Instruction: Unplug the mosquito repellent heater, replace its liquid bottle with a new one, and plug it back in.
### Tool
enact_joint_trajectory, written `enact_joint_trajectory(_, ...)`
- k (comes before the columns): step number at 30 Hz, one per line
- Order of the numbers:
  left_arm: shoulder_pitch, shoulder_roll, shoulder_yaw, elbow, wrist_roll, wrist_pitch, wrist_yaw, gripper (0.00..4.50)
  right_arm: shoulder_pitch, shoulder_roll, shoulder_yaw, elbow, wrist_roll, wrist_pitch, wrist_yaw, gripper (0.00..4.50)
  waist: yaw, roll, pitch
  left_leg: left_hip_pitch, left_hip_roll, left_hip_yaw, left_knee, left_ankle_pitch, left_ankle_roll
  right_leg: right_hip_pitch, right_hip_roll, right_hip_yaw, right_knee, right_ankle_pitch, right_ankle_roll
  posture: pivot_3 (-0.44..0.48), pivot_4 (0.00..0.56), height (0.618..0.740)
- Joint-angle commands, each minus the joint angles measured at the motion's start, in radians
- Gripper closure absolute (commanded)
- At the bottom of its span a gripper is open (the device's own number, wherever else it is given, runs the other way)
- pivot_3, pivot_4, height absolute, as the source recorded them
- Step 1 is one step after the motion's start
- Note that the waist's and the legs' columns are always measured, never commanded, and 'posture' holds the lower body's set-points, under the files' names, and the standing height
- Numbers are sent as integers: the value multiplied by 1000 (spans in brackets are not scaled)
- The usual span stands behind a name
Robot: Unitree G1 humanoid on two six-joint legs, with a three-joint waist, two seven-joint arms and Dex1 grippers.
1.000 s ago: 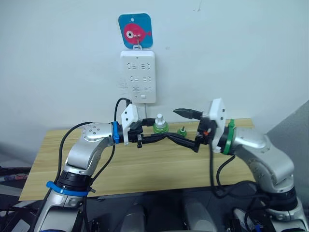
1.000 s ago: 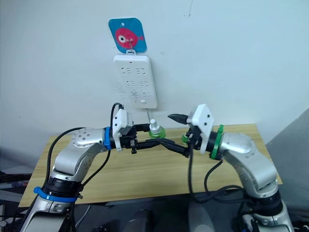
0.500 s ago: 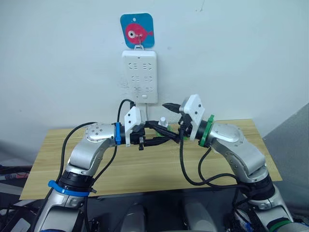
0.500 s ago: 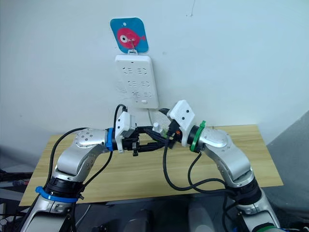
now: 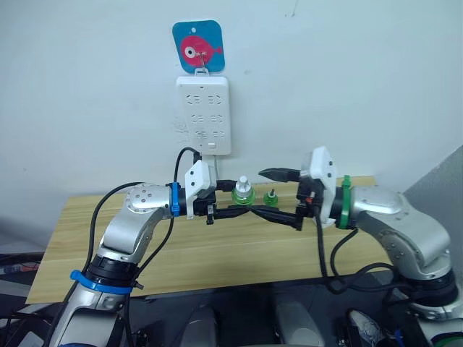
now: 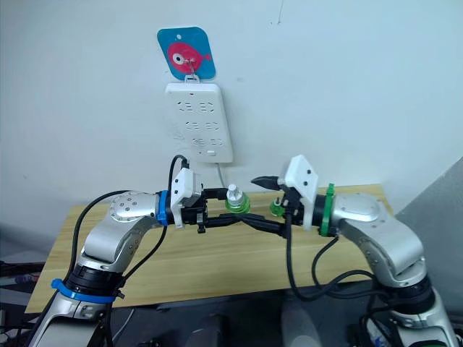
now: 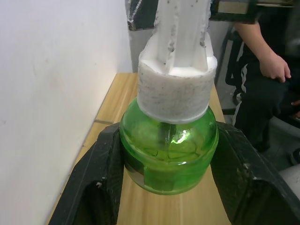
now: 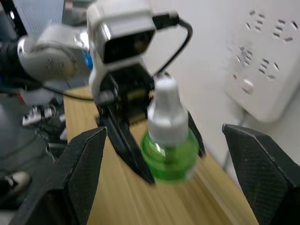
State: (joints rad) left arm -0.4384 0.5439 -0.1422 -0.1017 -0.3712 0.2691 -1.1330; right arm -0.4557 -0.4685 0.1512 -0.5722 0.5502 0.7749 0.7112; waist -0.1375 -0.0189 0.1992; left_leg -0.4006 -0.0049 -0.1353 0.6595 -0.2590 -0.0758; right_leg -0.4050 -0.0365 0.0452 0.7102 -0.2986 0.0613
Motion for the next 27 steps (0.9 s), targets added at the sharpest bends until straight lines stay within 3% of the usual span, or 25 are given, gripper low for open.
enact_joint_trajectory(1,-11,-5,-4,-7,-2,-27,-15,2251,-34,37,40,4,-29,-15,-47,386,0,0,0,0,0,0,0,0,0,0,0,0,0,0,0,-153,124,734)
enact_joint_trajectory(8,-5,-8,-12,-13,-4,-32,-20,2251,-90,82,51,112,-68,-42,-63,386,-1,0,-1,0,-1,0,0,0,0,0,-1,0,0,0,0,-154,125,734)
enact_joint_trajectory(22,8,-7,-4,-16,0,-38,-6,2251,-20,-290,-118,47,53,13,183,386,-1,0,-1,0,-1,0,0,0,0,0,-1,0,-1,0,0,-153,126,734)
enact_joint_trajectory(27,11,-3,-10,-13,9,-48,-14,2251,-79,-210,-102,22,116,46,124,386,-3,0,-1,0,0,1,0,0,1,0,-1,0,-1,0,0,-153,125,734)
